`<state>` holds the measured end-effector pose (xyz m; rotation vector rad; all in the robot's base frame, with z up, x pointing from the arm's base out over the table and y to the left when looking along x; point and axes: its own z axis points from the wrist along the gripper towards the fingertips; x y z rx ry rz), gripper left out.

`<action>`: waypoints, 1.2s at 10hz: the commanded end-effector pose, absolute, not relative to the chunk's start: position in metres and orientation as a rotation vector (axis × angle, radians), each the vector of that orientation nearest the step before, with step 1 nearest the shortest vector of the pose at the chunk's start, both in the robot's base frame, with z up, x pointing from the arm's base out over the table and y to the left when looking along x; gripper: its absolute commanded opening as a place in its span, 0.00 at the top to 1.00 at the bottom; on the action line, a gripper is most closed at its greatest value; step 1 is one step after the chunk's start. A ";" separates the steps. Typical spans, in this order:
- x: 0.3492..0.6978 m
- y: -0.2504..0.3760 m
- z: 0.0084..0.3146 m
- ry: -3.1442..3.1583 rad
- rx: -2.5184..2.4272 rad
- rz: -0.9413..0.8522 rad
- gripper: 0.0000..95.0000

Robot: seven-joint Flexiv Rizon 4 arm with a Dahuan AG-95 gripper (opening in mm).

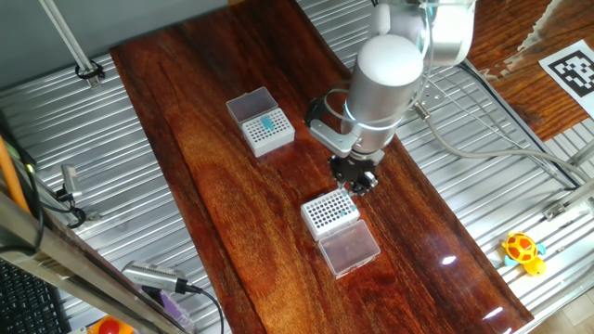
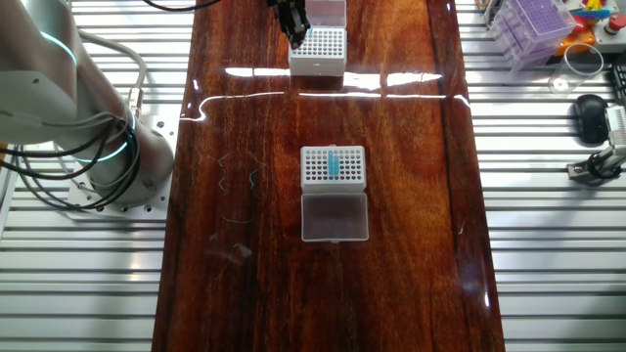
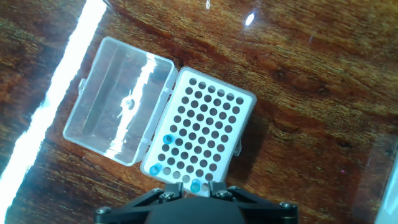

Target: Transfer all medium pipette tips from one holder to another

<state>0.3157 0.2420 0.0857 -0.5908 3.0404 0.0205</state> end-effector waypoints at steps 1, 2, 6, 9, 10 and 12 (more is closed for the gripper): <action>0.316 0.242 0.083 3.035 -0.589 0.019 0.80; 0.316 0.242 0.082 3.034 -0.587 0.018 0.80; 0.317 0.244 0.079 3.029 -0.584 0.011 0.80; 0.320 0.245 0.078 3.026 -0.588 0.005 1.00; 0.322 0.244 0.078 3.025 -0.593 0.005 1.00; 0.324 0.244 0.078 3.026 -0.596 0.006 1.00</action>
